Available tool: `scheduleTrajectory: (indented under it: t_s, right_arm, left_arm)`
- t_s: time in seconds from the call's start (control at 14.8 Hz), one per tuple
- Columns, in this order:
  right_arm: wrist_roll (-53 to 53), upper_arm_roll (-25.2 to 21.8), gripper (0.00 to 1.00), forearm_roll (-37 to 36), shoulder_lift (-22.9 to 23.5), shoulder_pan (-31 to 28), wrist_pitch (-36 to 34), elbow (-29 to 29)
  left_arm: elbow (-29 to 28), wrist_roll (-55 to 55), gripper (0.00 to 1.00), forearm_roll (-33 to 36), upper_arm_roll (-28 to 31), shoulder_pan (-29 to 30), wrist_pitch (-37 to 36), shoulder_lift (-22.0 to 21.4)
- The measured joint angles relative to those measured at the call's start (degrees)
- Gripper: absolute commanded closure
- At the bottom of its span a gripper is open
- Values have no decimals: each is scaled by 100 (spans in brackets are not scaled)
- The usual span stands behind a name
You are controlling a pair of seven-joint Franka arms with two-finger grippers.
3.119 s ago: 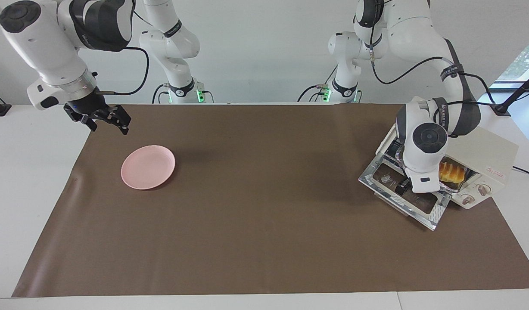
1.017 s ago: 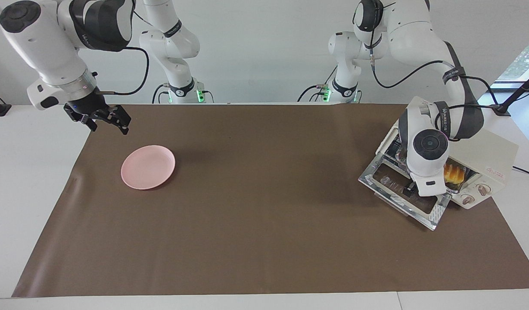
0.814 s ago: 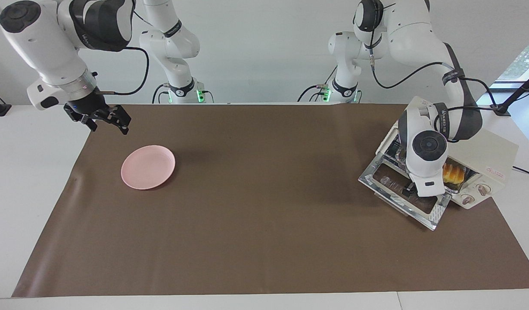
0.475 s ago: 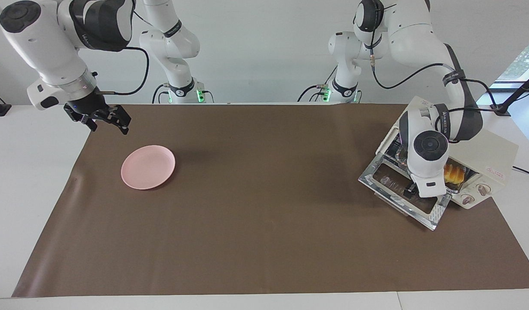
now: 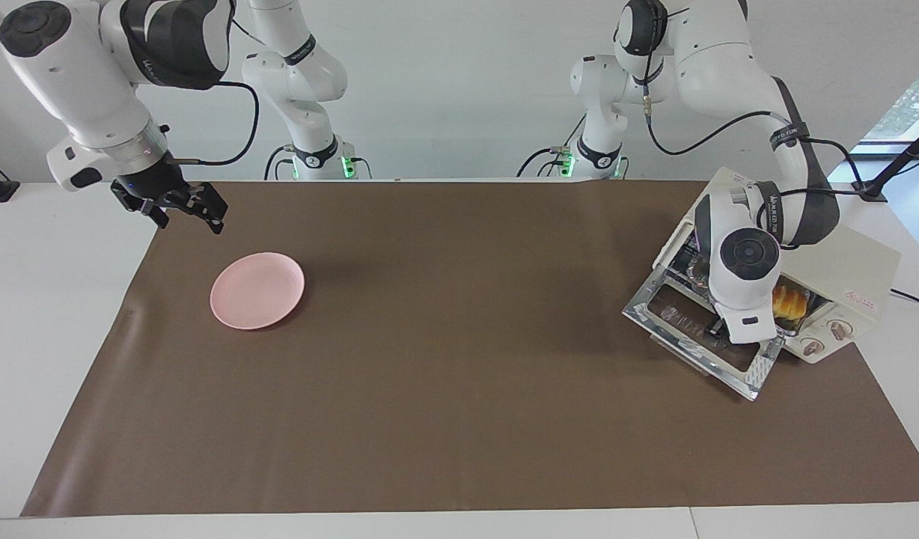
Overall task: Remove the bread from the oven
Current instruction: 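Grasp the foil tray edge with the left gripper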
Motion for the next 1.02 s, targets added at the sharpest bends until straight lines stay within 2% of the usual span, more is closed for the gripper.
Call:
scheduleTrajectory:
  t_s: [0.27,0.41,0.61,0.75,0.81,0.88,1.02]
  right_arm:
    - [0,0,0,0,0,0,0,0]
    - [0,0,0,0,0,0,0,0]
    - [0,0,0,0,0,0,0,0]
    - [0,0,0,0,0,0,0,0]
    - [0,0,0,0,0,0,0,0]
    - [0,0,0,0,0,0,0,0]
    - [0,0,0,0,0,0,0,0]
  left_arm:
    - [-1,17,12,0,21,0,0,0]
    - [-2,18,23,0,22,0,-1,0]
    - [-3,22,34,1,23,0,-2,0]
    - [-4,26,53,1,24,0,-2,0]
    - [-4,27,66,1,25,0,-2,0]
    - [-5,46,96,2,26,0,-2,0]
    - [-5,136,100,2,27,0,-3,0]
